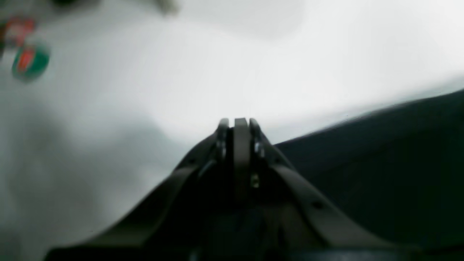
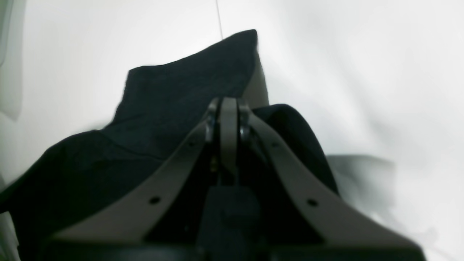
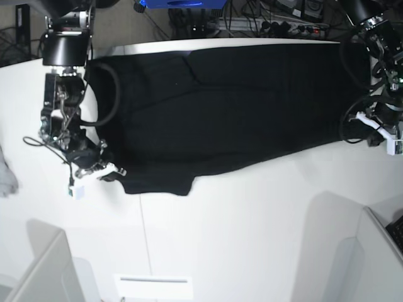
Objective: Fold the T-shirt properly
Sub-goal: 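Lift the hem with both grippers and fold it toward the collar edge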
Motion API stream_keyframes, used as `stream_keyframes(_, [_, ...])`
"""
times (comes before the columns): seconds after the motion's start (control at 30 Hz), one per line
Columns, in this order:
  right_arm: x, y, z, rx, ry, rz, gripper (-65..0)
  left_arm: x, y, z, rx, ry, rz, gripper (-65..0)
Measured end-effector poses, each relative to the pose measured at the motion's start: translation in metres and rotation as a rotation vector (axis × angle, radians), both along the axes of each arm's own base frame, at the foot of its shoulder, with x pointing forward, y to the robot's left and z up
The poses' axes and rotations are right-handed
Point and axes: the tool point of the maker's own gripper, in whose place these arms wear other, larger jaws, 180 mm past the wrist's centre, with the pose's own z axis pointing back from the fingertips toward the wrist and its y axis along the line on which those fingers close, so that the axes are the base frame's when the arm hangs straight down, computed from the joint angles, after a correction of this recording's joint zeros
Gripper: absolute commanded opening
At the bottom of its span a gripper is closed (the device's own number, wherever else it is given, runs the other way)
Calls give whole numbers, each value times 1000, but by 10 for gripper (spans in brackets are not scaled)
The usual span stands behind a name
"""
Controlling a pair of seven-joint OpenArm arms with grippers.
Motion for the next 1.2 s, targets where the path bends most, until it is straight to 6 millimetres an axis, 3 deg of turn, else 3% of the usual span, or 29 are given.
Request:
stream_keyframes(0.17, [-17, -12, 10, -7, -4, -19, -650, -15, 1, 27, 60, -19, -7, -650])
stream_keyframes(0.33, [-42, -18, 7, -2, 37, -26, -650, -32, -2, 19, 71, 33, -16, -650])
stream_keyframes(0.5, [-57, -33, 16, -29, 14, -60, -650, -49, -2, 8, 72, 90, -25, -650])
stream_keyframes(0.73, [-86, -26, 16, -48, 27, -34, -650, -61, -1, 0, 75, 128, -25, -650])
stream_keyframes(0.93, [-102, -27, 15, 75, 63, -57, -650, -68, -1, -4, 79, 152, -27, -650])
stream_keyframes(1.07, [-109, -26, 29, 102, 60, -44, -650, -75, 0, -8, 86, 176, -26, -650])
stream_keyframes(1.2, [-123, -20, 28, 101, 81, -24, -650, -78, 7, 6, 109, 148, -15, -650])
